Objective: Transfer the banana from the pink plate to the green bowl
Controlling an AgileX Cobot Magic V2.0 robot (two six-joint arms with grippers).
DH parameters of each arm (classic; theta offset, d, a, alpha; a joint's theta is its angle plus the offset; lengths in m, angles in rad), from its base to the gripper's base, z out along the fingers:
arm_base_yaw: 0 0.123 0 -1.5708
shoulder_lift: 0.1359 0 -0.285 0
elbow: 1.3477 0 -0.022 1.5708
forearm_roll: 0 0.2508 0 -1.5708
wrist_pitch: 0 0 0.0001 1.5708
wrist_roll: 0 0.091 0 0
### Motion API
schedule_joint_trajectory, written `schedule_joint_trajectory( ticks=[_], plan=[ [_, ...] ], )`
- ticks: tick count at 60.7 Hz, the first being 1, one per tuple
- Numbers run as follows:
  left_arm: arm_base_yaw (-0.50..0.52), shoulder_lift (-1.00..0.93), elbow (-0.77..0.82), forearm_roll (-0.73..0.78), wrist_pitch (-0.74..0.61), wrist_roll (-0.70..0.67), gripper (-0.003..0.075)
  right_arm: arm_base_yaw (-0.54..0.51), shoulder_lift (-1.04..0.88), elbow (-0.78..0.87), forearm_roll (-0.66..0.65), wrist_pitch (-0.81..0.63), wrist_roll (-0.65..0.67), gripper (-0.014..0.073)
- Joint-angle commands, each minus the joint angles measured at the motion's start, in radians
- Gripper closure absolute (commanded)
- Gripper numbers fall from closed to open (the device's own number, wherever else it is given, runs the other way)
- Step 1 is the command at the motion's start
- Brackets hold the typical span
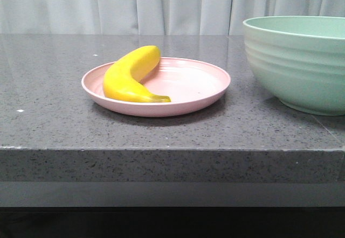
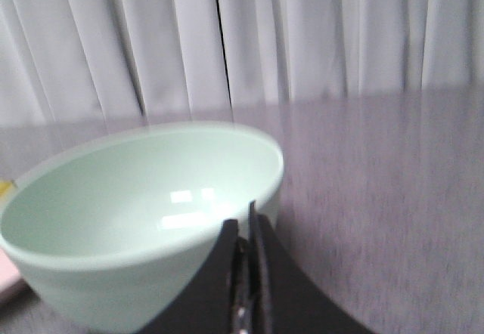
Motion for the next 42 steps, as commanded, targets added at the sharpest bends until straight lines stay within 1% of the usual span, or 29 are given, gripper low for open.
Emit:
schedule_joint_trajectory(
  ticks=[1, 10, 24, 29, 42],
  plan=[
    [0.002, 0.053, -0.106, -0.009, -0.041, -0.003, 0.0741, -0.005, 0.024, -0.122, -0.040, -0.032, -0.019, 0.0654],
    [0.002, 0.158, -0.251, -0.009, 0.035, -0.003, 0.0741, -0.005, 0.118, -0.271, -0.061, 0.046, -0.019, 0.0654],
    [0.002, 0.380, -0.471, -0.009, 0.220, -0.003, 0.0741, -0.005, 0.312, -0.458, -0.066, 0.187, -0.019, 0.0654],
    [0.002, 0.455, -0.508, -0.009, 0.251, -0.003, 0.0741, -0.005, 0.376, -0.491, -0.066, 0.237, -0.019, 0.0654],
    [0.002, 0.606, -0.514, -0.009, 0.272, -0.003, 0.0741, -0.005, 0.513, -0.486, -0.066, 0.316, -0.019, 0.0654]
  ],
)
